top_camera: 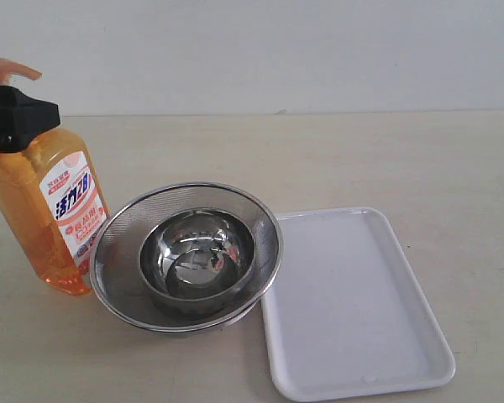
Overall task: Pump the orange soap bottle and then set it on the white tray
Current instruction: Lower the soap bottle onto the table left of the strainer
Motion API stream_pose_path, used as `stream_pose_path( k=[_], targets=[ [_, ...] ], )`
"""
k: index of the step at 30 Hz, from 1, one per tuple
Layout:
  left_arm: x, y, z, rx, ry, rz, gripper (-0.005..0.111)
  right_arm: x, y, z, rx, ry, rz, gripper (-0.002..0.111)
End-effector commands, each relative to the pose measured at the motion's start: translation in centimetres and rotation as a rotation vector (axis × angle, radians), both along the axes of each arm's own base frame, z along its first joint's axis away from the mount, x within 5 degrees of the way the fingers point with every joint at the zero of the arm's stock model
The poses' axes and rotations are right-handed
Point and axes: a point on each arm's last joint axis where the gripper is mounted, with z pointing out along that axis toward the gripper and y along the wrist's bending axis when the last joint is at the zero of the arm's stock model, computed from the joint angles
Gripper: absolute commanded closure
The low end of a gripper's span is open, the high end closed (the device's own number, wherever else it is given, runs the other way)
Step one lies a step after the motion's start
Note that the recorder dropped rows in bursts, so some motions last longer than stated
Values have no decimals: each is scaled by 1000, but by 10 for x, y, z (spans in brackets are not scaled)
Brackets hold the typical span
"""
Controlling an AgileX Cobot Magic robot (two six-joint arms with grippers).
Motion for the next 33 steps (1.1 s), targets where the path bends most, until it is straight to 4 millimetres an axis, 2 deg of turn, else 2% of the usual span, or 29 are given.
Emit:
stream_pose_path(
  k=[1, 7, 13, 15, 22, 24, 28, 33],
  targets=[
    [-20, 0, 18, 16, -79, -19, 31, 0, 0, 1, -5, -18, -3, 107],
    [-58, 1, 18, -6, -120, -12, 31, 0, 0, 1, -5, -18, -3, 107],
    [-95, -5, 8, -52, -157, -99, 31, 0, 0, 1, -5, -18, -3, 107],
    [-103, -8, -2, -29, -144, -139, 31, 0, 0, 1, -5, -18, -3, 107],
    [-108, -2, -31, 23, -83, -99, 31, 0, 0, 1, -5, -18, -3, 107],
    [-108, -1, -39, 111, -85, -119, 34, 0, 0, 1, -5, -18, -3, 107],
    [-108, -4, -43, 141, -84, -168, 47, 0, 0, 1, -5, -18, -3, 107],
    [-108, -10, -43, 116, -92, -244, 42, 0, 0, 1, -5, -18, -3, 107]
  ],
)
